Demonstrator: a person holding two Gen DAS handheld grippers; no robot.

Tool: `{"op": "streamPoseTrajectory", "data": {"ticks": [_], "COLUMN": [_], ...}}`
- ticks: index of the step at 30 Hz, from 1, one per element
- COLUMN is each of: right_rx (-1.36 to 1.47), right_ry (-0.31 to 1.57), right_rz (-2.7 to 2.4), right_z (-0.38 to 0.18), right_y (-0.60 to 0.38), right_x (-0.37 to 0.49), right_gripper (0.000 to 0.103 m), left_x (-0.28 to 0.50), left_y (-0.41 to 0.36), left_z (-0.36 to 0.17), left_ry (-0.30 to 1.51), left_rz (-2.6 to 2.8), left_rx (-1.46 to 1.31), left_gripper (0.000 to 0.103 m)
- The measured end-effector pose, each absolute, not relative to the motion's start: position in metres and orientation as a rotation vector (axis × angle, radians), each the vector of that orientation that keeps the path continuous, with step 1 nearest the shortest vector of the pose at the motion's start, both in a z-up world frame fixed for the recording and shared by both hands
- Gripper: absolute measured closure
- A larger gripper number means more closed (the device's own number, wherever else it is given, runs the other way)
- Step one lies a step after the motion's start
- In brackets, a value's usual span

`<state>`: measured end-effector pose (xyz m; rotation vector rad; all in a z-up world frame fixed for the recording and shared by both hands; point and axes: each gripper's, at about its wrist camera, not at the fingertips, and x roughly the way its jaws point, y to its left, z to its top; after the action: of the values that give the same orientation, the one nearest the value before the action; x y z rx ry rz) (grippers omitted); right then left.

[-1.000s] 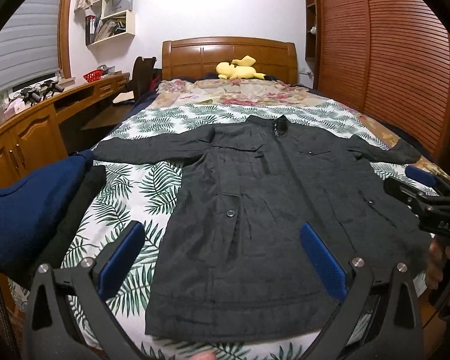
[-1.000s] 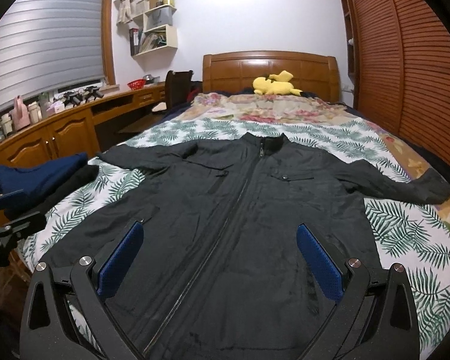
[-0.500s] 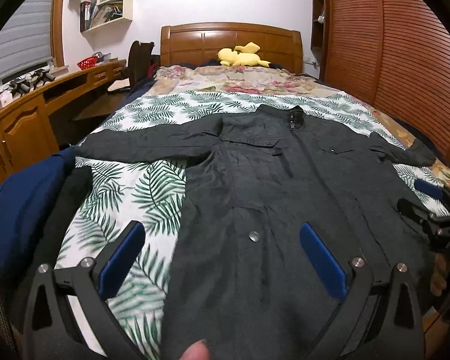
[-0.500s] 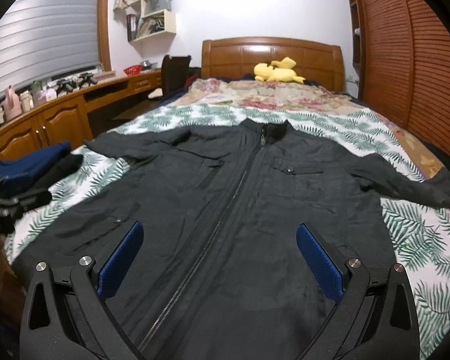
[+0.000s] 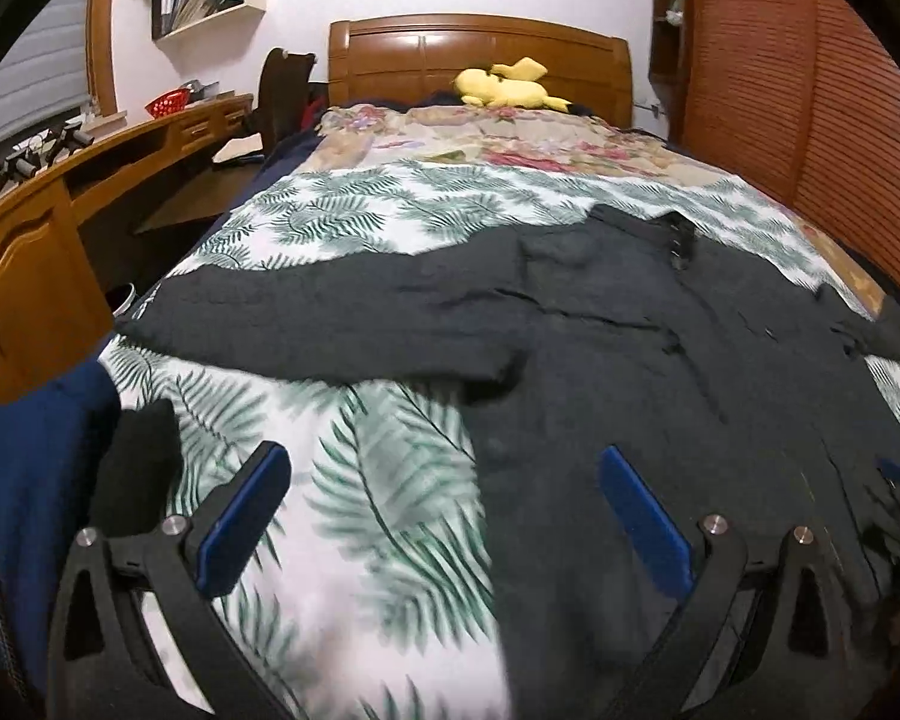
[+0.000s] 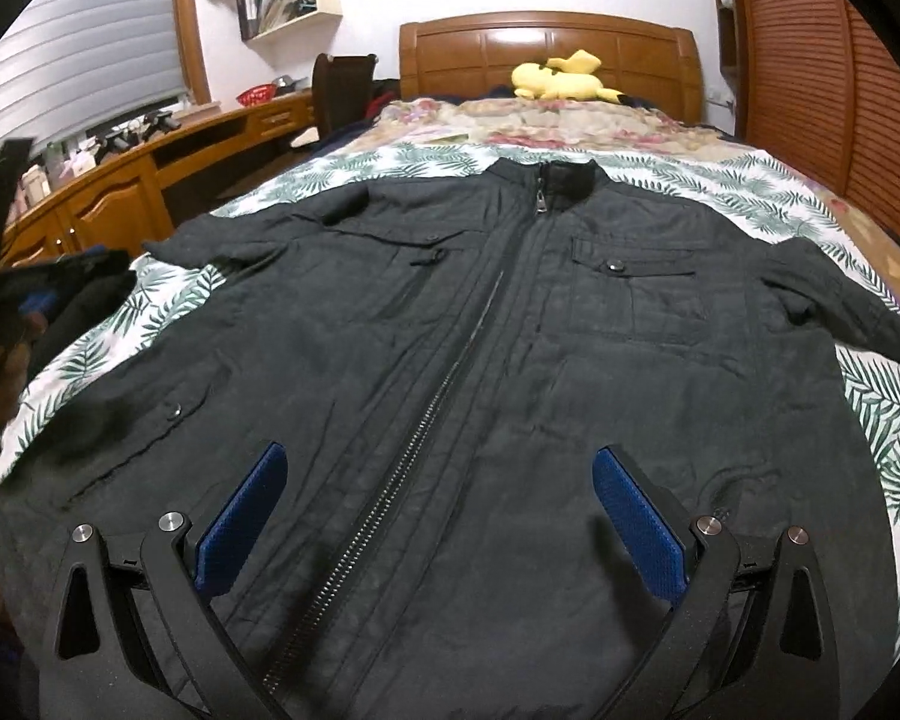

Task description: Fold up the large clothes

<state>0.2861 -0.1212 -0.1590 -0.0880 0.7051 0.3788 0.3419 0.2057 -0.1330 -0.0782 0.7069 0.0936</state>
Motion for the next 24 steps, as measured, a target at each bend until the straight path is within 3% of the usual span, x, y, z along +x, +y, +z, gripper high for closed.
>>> {"op": "streamPoseTrajectory", "data": {"ticks": [8, 12, 14, 21, 24], "right_rx": [-0.096, -0.103, -0.104, -0.107, -0.107], "right_ry": [0.701, 0.699, 0.699, 0.703, 0.701], "right_rz": [0.36, 0.354, 0.352, 0.349, 0.348], "right_z": [-0.161, -0.161, -0.161, -0.161, -0.161], "right_y": [-0.119, -0.117, -0.116, -0.116, -0.115], "right_x": [0.286, 0.285, 0.285, 0.284, 0.285], "right_gripper": [0.0, 0.0, 0.0, 0.0, 0.0], "left_x": [0.406, 0.432, 0.439, 0.454, 0.458], "left_y": [0.265, 0.298, 0.313, 0.335, 0.335], "left_z": [-0.148, -0.16, -0.167, -0.206, -0.216], "left_ry": [0.755, 0.793, 0.796, 0.891, 0.897], "left_rz": [0.108, 0.128, 0.156, 0.257, 0.258], "left_rx": [-0.16, -0.277, -0.326, -0.41, -0.429], "left_gripper": [0.002, 0.012, 0.022, 0.028, 0.037]}}
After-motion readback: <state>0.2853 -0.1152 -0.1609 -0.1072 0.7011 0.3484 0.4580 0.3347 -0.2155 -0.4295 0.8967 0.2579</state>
